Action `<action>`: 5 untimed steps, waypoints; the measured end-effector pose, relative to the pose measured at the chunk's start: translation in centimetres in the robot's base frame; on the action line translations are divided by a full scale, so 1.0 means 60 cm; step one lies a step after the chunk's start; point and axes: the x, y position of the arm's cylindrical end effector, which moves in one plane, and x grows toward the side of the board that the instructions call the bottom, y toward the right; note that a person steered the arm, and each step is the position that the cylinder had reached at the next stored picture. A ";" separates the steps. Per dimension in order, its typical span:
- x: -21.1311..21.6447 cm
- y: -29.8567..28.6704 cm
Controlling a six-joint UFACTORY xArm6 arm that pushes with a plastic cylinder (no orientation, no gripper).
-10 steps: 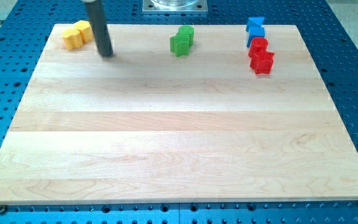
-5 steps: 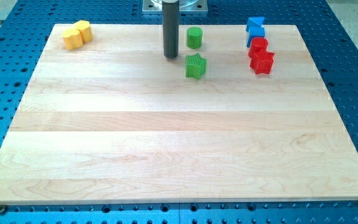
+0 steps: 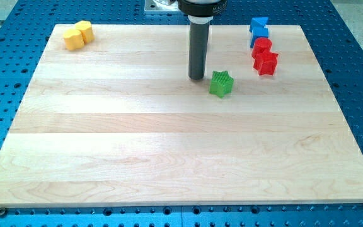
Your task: Push the green star underneath the red star
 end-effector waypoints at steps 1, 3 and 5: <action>0.021 -0.057; 0.105 0.041; 0.093 0.059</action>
